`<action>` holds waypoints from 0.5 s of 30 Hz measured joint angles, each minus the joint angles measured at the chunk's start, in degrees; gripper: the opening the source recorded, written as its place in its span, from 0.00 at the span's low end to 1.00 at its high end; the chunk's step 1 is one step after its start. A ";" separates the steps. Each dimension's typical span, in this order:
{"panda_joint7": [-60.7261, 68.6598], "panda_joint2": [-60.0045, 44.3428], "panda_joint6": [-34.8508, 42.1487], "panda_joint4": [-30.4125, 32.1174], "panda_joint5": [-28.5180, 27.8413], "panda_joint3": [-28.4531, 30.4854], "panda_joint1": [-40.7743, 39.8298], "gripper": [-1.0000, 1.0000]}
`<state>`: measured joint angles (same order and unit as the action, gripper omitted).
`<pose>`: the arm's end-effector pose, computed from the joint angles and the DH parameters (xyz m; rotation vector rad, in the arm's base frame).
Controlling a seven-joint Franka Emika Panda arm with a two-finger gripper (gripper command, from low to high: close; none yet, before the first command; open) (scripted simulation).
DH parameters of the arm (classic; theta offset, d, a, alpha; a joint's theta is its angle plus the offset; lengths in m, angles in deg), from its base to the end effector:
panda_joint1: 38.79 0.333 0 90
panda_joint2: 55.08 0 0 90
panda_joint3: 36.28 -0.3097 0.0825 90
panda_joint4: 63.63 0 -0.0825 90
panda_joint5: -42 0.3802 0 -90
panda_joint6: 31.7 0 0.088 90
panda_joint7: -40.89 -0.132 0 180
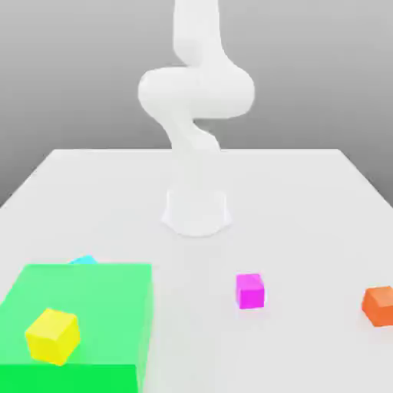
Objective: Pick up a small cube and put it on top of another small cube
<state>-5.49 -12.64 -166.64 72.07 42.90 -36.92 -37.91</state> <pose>0.3895 0.0120 0.6379 -2.4821 1.0346 -0.9318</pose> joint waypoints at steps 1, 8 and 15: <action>-0.27 -1.68 -1.54 1.88 0.43 -0.36 0.44 0.50; -2.43 -13.12 -11.95 14.84 2.96 -3.50 3.57 0.50; -5.65 -26.10 -23.48 29.12 4.75 -8.08 6.85 0.50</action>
<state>-11.14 -38.75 -190.11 101.18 47.65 -45.00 -31.06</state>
